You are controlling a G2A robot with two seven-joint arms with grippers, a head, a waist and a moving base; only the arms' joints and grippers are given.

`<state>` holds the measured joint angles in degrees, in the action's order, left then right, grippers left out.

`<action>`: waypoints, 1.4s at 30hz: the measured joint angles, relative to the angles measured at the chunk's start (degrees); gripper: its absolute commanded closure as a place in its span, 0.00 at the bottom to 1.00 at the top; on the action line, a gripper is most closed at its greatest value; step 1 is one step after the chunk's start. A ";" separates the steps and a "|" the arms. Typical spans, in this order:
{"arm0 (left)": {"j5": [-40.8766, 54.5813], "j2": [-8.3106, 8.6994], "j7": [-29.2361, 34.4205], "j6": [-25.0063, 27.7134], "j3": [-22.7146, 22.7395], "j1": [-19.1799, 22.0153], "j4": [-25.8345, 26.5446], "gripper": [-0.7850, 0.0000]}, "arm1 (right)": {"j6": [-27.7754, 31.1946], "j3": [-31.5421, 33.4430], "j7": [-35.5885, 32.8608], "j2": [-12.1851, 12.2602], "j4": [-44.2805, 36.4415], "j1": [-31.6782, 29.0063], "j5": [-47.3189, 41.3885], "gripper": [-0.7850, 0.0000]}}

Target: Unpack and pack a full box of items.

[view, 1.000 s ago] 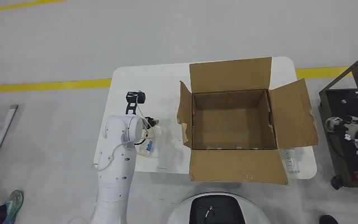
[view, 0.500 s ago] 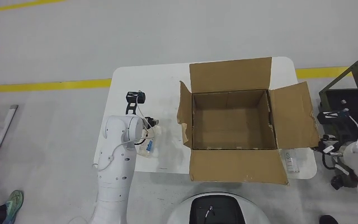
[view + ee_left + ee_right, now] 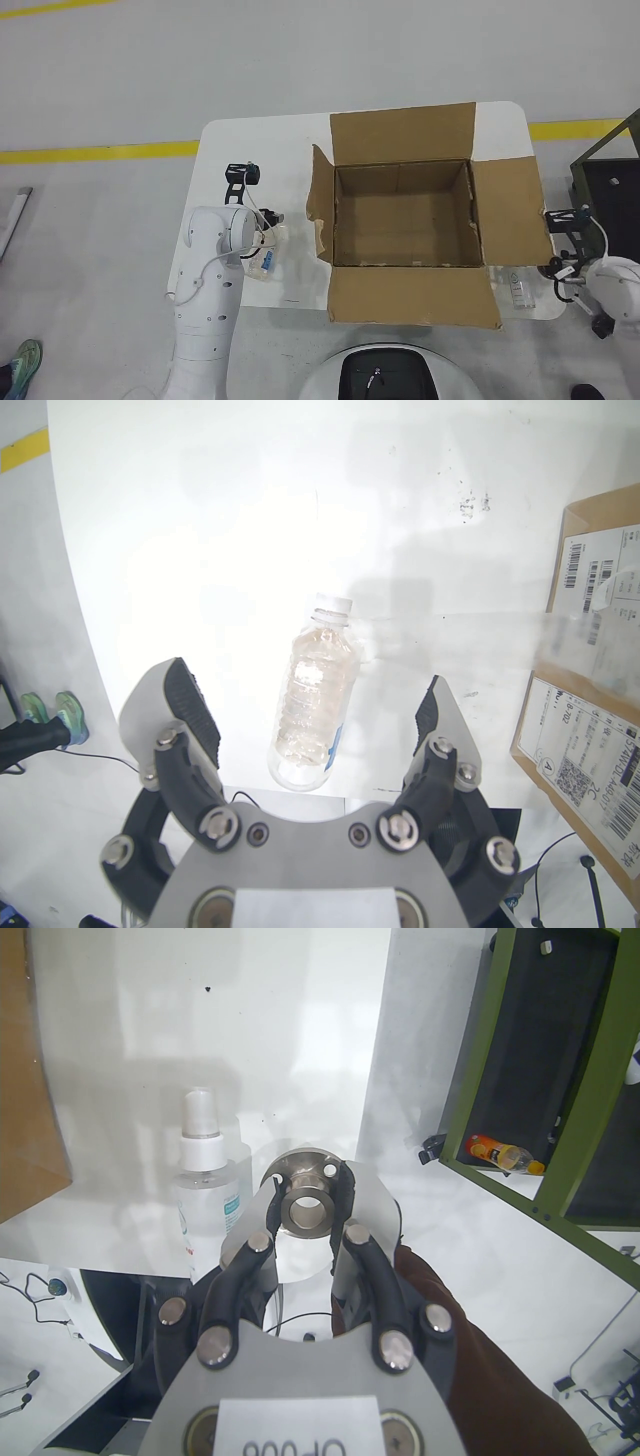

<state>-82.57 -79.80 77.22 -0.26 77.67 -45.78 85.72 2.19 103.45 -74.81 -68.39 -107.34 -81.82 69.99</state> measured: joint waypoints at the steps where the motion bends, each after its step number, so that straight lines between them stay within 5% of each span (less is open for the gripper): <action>1: 0.00 0.00 0.00 0.00 0.00 0.00 0.00 0.00 | -0.05 -0.22 0.15 0.03 0.31 0.14 0.17 1.00; 17: 0.00 0.00 0.00 0.00 0.00 0.00 0.00 0.00 | -1.20 -3.51 2.14 0.36 4.32 1.21 2.08 0.99; 21: 0.00 0.00 0.00 0.00 0.00 0.00 0.00 0.00 | -1.21 -3.73 2.21 0.48 4.82 1.30 2.17 0.74; 26: 0.00 0.00 0.00 0.00 0.00 0.00 0.00 0.00 | -1.22 -3.92 2.20 0.62 5.35 1.46 2.09 0.72; 33: 0.00 0.00 0.00 0.00 0.00 0.00 0.00 0.00 | -0.99 -3.90 2.00 0.84 5.52 1.71 1.65 0.52; 35: 0.00 0.00 0.00 0.00 0.00 0.00 0.00 0.00 | -0.95 -3.44 1.82 0.92 4.90 1.74 1.15 0.37; 39: 0.00 0.00 0.00 0.00 0.00 0.00 0.00 0.00 | -0.61 -0.81 1.01 1.21 1.84 1.46 -1.46 0.39; 42: 0.00 0.00 0.00 0.00 0.00 0.00 0.00 0.00 | 0.06 2.28 2.26 1.41 -0.94 1.23 -5.15 0.55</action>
<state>-82.57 -79.80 77.22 -0.26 77.67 -45.78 85.72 2.25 105.72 -72.55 -66.98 -108.28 -80.58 64.84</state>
